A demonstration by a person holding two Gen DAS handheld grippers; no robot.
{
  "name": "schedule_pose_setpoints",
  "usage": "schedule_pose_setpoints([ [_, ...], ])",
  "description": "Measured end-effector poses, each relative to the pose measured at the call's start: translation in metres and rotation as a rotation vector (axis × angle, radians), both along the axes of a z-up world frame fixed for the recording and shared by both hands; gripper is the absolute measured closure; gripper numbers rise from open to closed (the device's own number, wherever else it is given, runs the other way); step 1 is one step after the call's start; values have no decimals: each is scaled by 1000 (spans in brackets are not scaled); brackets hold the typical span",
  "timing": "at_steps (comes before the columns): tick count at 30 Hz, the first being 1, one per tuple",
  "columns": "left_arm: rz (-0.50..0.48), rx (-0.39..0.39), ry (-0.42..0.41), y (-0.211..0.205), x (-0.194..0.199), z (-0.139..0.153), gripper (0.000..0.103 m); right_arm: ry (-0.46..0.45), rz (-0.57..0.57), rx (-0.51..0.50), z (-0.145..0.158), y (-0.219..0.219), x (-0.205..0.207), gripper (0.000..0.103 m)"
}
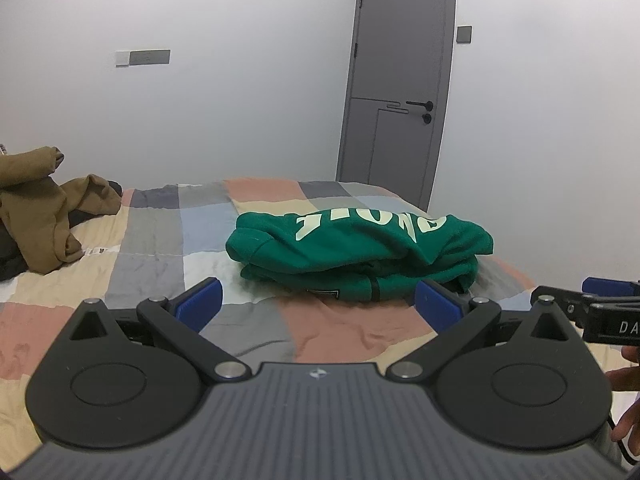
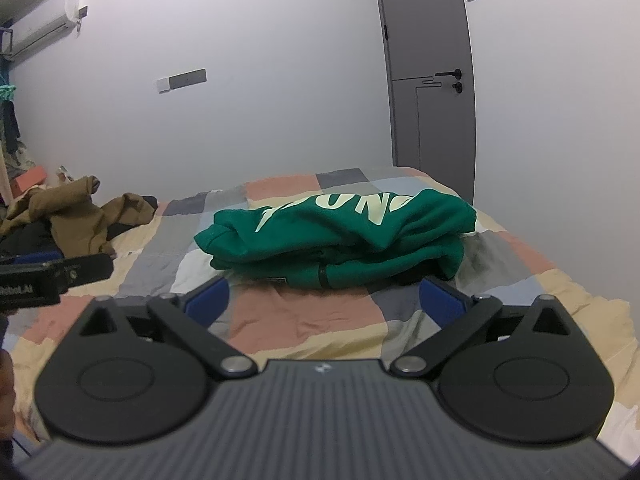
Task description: Fold large clothes
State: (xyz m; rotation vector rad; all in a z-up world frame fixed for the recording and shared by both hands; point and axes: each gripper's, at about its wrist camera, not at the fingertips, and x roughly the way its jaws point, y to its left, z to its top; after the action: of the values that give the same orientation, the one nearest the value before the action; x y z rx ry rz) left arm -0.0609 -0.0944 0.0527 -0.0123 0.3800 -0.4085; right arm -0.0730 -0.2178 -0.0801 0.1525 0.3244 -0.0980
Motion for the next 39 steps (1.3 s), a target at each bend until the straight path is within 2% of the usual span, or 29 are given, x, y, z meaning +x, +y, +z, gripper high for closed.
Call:
schedule_pose_setpoints([
  [5, 2, -27, 5, 4, 0, 2, 0, -1, 5, -8, 2, 0, -1, 0],
  [39, 10, -42, -18, 8, -15, 9, 0, -4, 9, -12, 6, 1, -1, 0],
])
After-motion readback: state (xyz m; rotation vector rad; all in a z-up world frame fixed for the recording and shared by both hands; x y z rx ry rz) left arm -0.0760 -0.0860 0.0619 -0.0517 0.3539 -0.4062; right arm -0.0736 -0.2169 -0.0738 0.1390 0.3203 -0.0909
